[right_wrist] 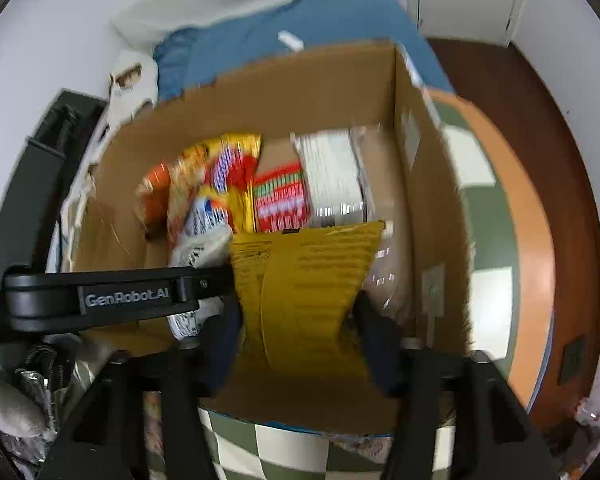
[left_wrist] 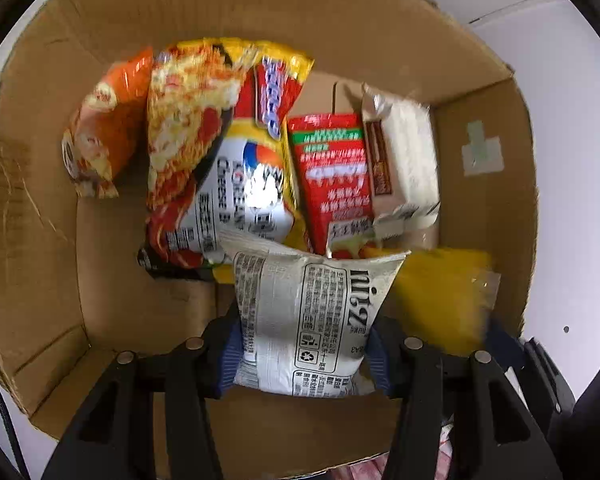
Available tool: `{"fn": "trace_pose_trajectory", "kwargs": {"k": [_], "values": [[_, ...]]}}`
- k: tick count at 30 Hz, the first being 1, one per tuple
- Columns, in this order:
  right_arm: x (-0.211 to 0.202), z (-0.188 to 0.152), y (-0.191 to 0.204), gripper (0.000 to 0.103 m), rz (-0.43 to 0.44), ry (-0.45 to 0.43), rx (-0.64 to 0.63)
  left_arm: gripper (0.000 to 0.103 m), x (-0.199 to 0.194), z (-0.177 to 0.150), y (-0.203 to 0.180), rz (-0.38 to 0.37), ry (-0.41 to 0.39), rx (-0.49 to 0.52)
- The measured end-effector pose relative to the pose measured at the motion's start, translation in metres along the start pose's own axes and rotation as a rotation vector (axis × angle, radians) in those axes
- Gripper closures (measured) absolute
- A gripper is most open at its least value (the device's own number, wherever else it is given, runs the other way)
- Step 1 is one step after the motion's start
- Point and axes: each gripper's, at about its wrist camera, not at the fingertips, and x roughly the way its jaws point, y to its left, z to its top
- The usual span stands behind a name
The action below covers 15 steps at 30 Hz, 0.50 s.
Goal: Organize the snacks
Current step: 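Release the white bag with the left tool while the right tool releases the yellow packet into the box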
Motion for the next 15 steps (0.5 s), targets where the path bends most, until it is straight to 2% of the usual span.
{"fn": "trace_pose_trajectory", "kwargs": {"k": [1, 3, 4, 5, 9, 15], "values": [[0.003, -0.001, 0.0, 0.018, -0.006, 0.013, -0.001, 0.046, 0.002, -0.001, 0.002, -0.013, 0.014, -0.013], [0.007, -0.002, 0.001, 0.015, -0.023, 0.028, -0.011, 0.018, 0.0, -0.003, 0.002, -0.017, 0.005, -0.006], [0.009, -0.003, 0.001, 0.01, -0.031, 0.034, -0.012, 0.015, -0.002, -0.003, 0.002, -0.004, -0.007, 0.002], [0.009, -0.003, 0.001, 0.006, -0.032, 0.04, -0.013, 0.014, -0.006, -0.005, 0.001, 0.019, -0.026, 0.009], [0.003, -0.006, 0.001, 0.006, -0.05, 0.038, -0.012, 0.007, -0.015, -0.01, 0.0, 0.039, -0.032, 0.023], [-0.002, -0.007, 0.003, 0.006, -0.077, 0.026, -0.008, 0.007, -0.039, -0.027, 0.009, 0.085, -0.077, 0.04]]}}
